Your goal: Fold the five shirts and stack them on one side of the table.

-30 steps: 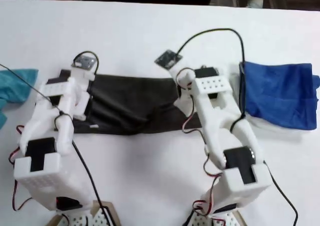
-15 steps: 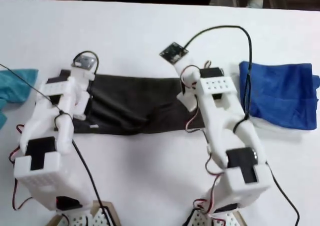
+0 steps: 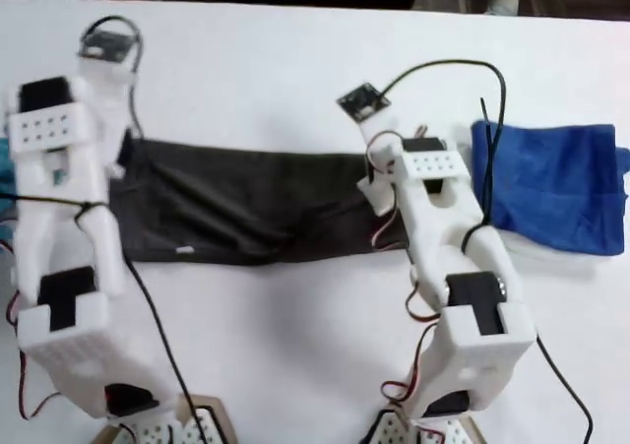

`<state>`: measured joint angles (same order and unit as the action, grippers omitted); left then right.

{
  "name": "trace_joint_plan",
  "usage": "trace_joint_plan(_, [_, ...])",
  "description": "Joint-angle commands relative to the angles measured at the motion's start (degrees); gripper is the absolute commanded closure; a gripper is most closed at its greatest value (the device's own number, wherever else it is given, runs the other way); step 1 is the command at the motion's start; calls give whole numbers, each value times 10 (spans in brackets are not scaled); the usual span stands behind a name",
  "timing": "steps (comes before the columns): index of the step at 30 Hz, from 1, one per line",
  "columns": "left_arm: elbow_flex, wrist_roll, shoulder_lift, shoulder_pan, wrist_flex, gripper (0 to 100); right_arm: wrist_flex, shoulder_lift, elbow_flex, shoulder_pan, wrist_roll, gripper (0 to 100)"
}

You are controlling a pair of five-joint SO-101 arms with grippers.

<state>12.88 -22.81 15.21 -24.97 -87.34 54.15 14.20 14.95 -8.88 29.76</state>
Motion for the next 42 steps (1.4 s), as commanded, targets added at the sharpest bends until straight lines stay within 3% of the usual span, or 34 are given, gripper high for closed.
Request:
trace_joint_plan(1, [15, -40, 45, -39, 7, 820, -7, -4, -4, 13, -6, 960])
trace_joint_plan(5, [57, -56, 125, -53, 5, 751, -7, -1, -4, 17, -6, 960])
trace_joint_plan(16, [262, -83, 295, -29, -83, 752, -6, -6, -4, 14, -6, 960])
trace_joint_plan(26, [374, -86, 413, -29, -126, 752, -5, -7, -7, 16, -6, 960])
trace_joint_plan(42, [440, -91, 360, -41, -148, 752, -5, -7, -5, 15, -6, 960])
